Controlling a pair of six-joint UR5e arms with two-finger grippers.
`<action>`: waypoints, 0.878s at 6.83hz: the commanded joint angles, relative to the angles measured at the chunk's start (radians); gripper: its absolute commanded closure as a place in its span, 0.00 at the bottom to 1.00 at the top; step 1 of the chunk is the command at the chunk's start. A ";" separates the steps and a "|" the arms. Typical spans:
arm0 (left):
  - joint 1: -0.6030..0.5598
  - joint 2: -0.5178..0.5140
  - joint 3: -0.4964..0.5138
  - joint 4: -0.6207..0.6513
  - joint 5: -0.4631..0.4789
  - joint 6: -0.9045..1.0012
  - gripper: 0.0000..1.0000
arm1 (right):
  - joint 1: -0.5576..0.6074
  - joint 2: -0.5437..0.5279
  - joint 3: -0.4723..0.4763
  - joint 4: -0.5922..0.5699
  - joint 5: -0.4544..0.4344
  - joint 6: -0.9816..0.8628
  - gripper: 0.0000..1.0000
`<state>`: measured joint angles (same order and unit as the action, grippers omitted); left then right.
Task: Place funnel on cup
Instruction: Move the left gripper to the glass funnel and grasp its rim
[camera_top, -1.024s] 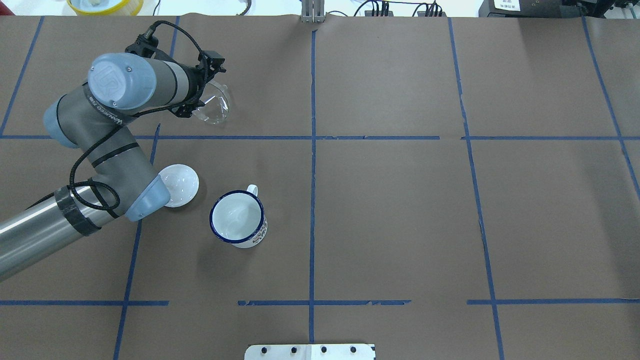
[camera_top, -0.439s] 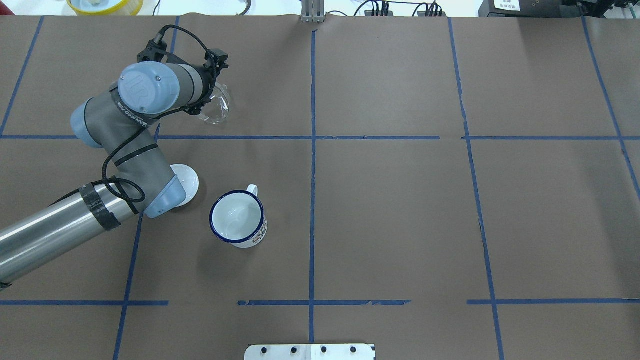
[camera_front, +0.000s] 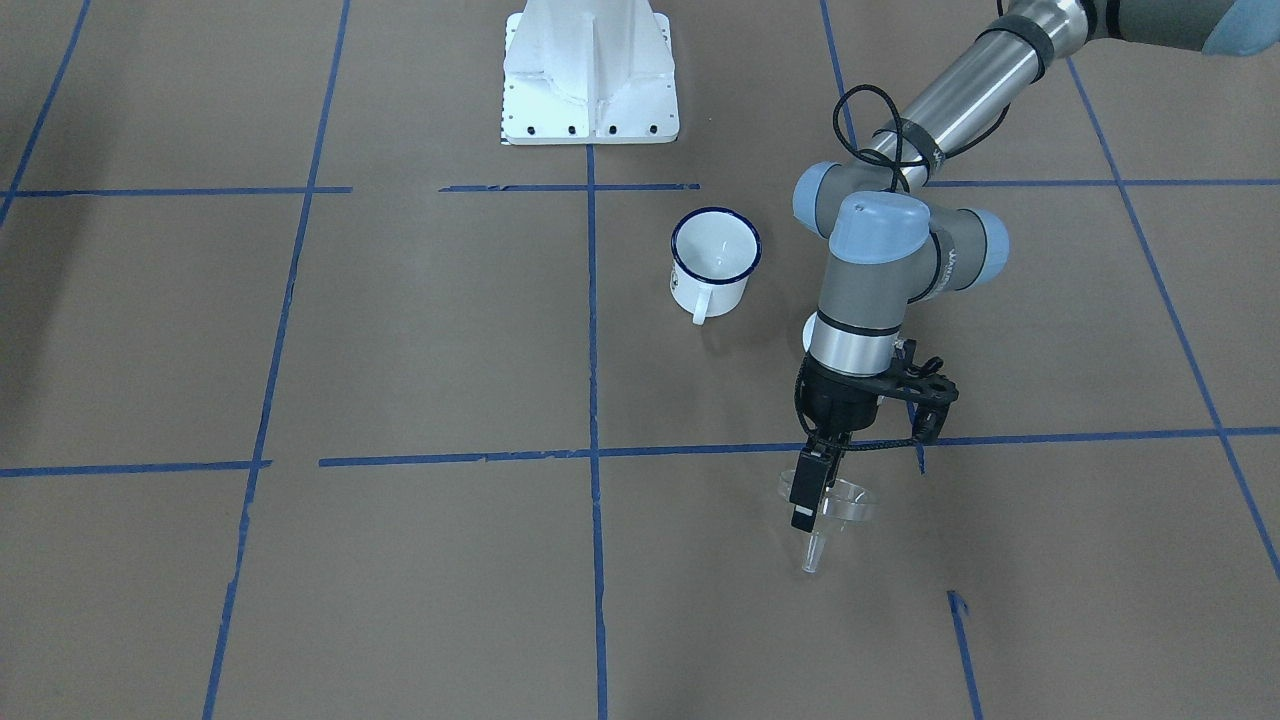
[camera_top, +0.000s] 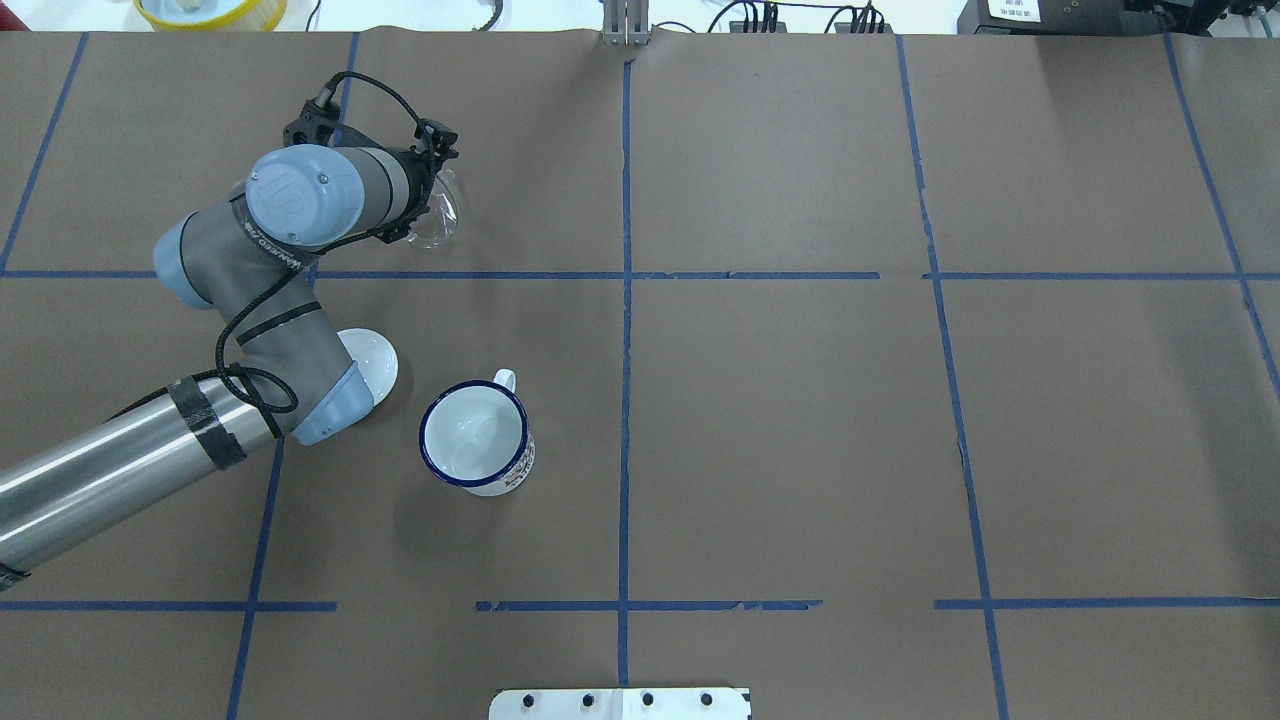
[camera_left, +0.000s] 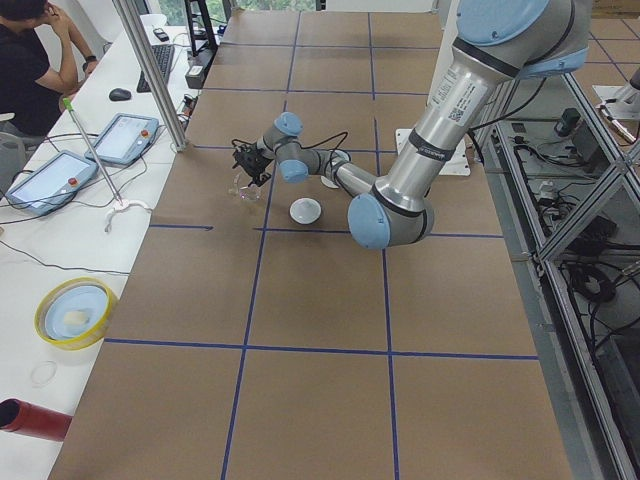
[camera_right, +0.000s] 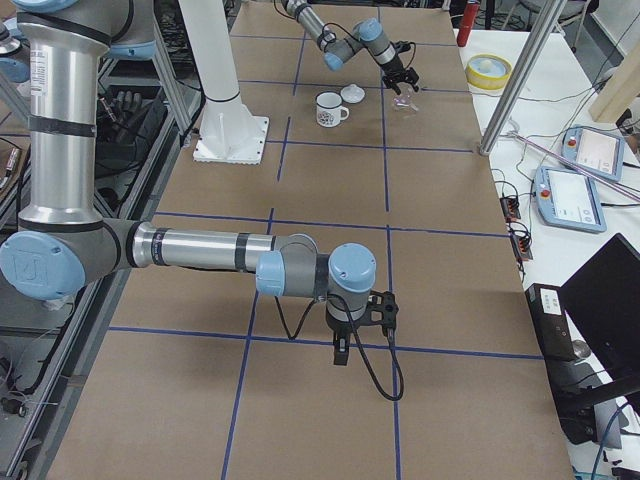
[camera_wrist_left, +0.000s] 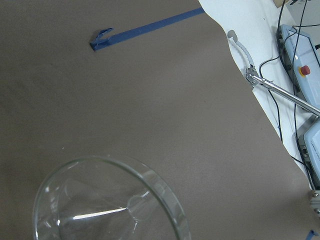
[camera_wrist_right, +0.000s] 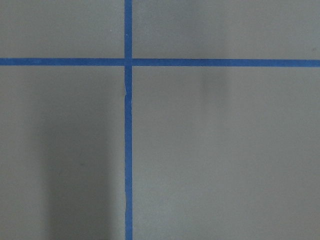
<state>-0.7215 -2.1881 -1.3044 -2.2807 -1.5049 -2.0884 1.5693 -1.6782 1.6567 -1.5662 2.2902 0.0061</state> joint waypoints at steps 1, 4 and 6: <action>0.001 -0.002 -0.018 -0.005 -0.001 0.011 1.00 | 0.000 0.000 0.000 0.000 0.000 0.000 0.00; -0.012 0.040 -0.172 -0.002 -0.011 0.013 1.00 | 0.000 0.000 0.000 0.000 0.000 0.000 0.00; -0.067 0.132 -0.385 0.077 -0.177 0.022 1.00 | 0.000 0.000 0.000 0.000 0.000 0.000 0.00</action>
<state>-0.7593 -2.1096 -1.5754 -2.2516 -1.5904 -2.0720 1.5693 -1.6782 1.6567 -1.5662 2.2902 0.0062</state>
